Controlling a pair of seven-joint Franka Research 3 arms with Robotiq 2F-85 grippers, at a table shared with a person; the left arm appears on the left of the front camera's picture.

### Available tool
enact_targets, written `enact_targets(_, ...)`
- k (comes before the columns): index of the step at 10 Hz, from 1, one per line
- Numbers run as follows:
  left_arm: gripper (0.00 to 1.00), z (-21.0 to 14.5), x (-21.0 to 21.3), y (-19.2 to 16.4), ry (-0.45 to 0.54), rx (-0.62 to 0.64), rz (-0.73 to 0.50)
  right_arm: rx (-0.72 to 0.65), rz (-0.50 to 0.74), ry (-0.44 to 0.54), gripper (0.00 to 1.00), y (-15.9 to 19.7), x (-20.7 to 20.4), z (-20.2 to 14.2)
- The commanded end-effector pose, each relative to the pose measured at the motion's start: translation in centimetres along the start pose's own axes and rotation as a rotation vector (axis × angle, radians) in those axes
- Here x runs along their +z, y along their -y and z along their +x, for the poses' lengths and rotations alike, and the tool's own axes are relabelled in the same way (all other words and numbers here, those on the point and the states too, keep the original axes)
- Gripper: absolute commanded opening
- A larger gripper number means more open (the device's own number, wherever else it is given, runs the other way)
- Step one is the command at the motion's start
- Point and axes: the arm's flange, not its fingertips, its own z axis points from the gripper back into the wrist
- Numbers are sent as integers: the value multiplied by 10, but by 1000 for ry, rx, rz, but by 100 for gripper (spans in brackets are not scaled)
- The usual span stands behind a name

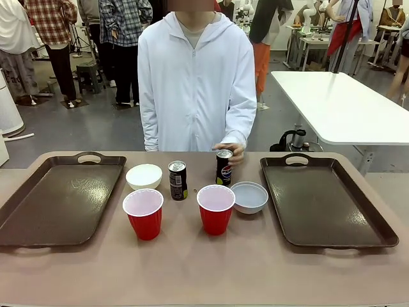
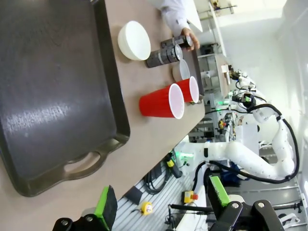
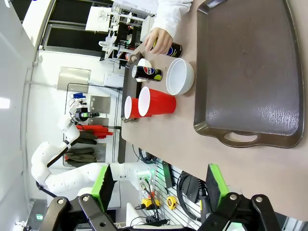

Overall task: Prepare tableware on both trays.
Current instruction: Pick up a Picnic Bowl from the table and place it on a Handle tray.

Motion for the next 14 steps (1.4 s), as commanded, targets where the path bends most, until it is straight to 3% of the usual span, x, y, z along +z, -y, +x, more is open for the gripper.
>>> enact_targets(1, 100, 0, 2, 0, 4, 5, -9, 13, 17, 9, 100, 0, 2, 0)
enact_targets(2, 100, 0, 0, 0, 0, 0, 0, 13, 17, 9, 100, 0, 2, 0)
enact_targets(3, 100, 12, -16, 21, -2, -6, 102, 13, 17, 9, 100, 0, 2, 0)
enact_targets(5, 100, 40, -78, 73, 36, -103, 471, 13, 17, 9, 100, 0, 2, 0)
enact_targets(8, 100, 82, -211, 139, 48, -253, 960, 13, 17, 9, 100, 0, 2, 0)
enact_targets(11, 100, 112, -316, 152, -122, -293, 1176, 13, 17, 9, 100, 0, 2, 0)
enact_targets(14, 100, 142, -364, 157, -218, -290, 1266, 13, 17, 9, 100, 0, 2, 0)
